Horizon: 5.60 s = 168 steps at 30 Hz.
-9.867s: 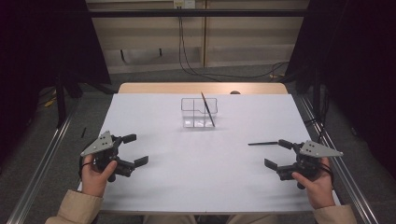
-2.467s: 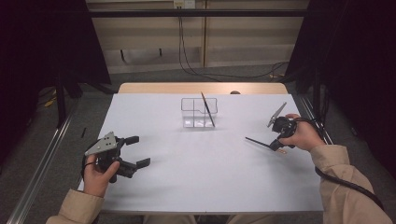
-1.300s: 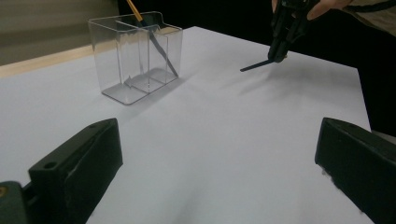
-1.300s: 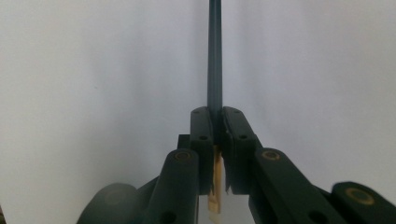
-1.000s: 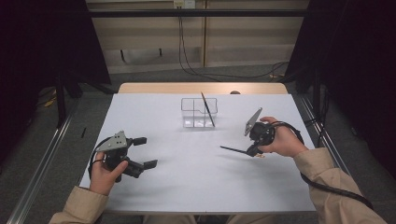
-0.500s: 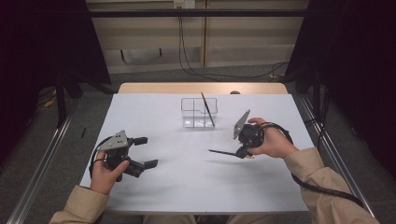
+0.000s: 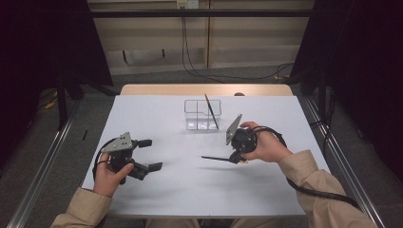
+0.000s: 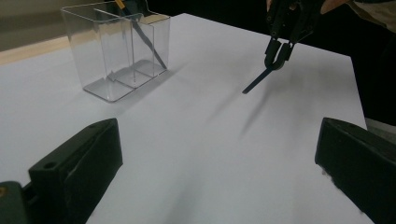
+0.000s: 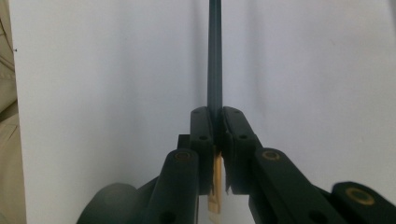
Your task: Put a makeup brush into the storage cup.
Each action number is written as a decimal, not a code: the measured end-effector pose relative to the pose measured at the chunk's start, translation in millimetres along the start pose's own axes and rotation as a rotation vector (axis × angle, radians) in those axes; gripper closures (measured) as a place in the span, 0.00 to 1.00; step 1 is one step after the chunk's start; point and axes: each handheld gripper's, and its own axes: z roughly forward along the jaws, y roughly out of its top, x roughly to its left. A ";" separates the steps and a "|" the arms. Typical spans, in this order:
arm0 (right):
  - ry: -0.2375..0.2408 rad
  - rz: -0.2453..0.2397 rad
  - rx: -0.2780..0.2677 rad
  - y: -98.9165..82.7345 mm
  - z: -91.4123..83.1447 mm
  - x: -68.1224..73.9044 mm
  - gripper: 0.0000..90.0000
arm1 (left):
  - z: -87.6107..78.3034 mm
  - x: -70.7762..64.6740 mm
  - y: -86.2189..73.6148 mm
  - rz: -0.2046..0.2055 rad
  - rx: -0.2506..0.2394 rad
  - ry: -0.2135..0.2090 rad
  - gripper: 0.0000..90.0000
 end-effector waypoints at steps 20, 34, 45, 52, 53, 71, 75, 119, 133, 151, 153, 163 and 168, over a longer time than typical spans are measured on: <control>0.017 -0.046 0.012 16.7 4.8 6.3 0.93 | 32.9 -10.1 26.6 0.067 0.120 -0.058 0.01; 0.023 -0.060 0.016 23.0 7.5 8.8 0.93 | 65.0 -18.5 50.9 0.075 0.345 -0.081 0.02; 0.028 -0.068 0.012 28.7 8.5 11.4 0.93 | 81.5 -22.4 66.4 0.112 0.522 -0.082 0.16; 0.033 -0.070 0.012 31.3 9.2 12.8 0.93 | 92.7 -28.2 71.6 0.126 0.612 -0.116 0.36; 0.034 -0.073 0.010 31.6 9.4 12.8 0.93 | 94.3 -28.7 72.6 0.133 0.625 -0.114 0.37; 0.041 -0.089 -0.032 35.9 2.7 15.4 0.93 | 122.9 -37.7 75.0 0.274 0.716 -0.143 0.66; 0.044 -0.101 -0.039 35.5 2.9 14.9 0.93 | 127.1 -38.8 73.3 0.289 0.740 -0.157 0.72; 0.047 -0.061 -0.141 31.8 2.8 14.6 0.61 | 131.1 -45.3 71.5 0.278 0.773 -0.239 0.95; 0.055 0.071 -0.397 10.7 0.1 5.9 0.25 | 126.4 -42.1 70.0 0.258 0.753 -0.229 0.95; 0.027 0.251 -0.829 -15.4 -3.0 2.0 0.20 | 118.5 -38.5 65.3 0.230 0.693 -0.215 0.95; 0.009 0.253 -0.869 -16.9 -4.3 2.7 0.20 | 118.0 -38.6 64.2 0.218 0.687 -0.215 0.95; -0.005 0.272 -0.959 -19.6 -5.8 4.0 0.20 | 116.8 -36.7 63.2 0.213 0.673 -0.221 0.95; 0.009 0.265 -0.951 -18.9 -4.7 3.9 0.19 | 115.3 -36.2 62.4 0.200 0.656 -0.213 0.95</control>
